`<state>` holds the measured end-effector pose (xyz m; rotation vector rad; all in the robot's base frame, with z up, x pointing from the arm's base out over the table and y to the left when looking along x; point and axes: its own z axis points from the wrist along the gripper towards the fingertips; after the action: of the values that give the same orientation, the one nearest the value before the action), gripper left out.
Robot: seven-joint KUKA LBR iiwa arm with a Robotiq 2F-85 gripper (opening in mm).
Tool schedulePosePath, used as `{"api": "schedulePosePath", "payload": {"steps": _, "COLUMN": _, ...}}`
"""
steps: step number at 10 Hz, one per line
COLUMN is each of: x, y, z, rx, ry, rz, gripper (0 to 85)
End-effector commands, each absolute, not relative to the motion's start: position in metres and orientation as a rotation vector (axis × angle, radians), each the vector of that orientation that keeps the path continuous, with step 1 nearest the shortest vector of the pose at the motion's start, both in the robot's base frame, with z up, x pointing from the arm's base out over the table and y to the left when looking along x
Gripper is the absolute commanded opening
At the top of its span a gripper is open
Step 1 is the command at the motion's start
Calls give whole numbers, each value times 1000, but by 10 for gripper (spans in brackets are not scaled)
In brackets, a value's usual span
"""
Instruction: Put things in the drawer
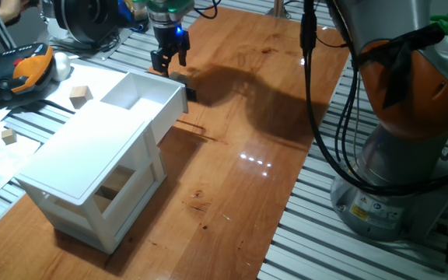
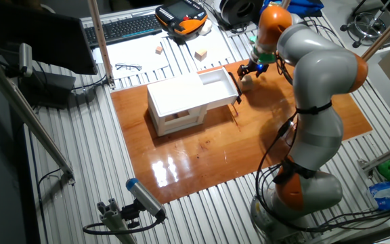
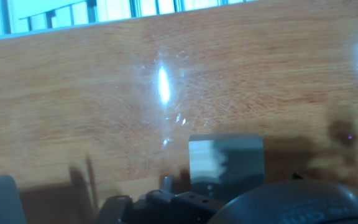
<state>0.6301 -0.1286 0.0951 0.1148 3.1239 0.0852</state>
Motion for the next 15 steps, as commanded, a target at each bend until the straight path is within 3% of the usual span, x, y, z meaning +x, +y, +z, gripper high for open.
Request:
{"api": "schedulePosePath", "payload": {"steps": 1, "x": 630, "y": -129, "z": 95, "rx": 112, "ry": 3123, "rz": 75, "gripper": 680}}
{"api": "schedulePosePath", "payload": {"steps": 4, "x": 630, "y": -129, "z": 95, "rx": 64, "ry": 3142, "rz": -63, "gripper": 680}}
{"api": "schedulePosePath", "payload": {"steps": 6, "x": 630, "y": -129, "z": 95, "rx": 65, "ry": 3117, "rz": -80, "gripper": 680}}
{"api": "schedulePosePath", "payload": {"steps": 7, "x": 629, "y": -132, "z": 84, "rx": 104, "ry": 3105, "rz": 28, "gripper": 680}}
{"api": "schedulePosePath", "payload": {"steps": 15, "x": 643, "y": -121, "z": 82, "rx": 10, "ry": 3073, "rz": -39, "gripper": 680}}
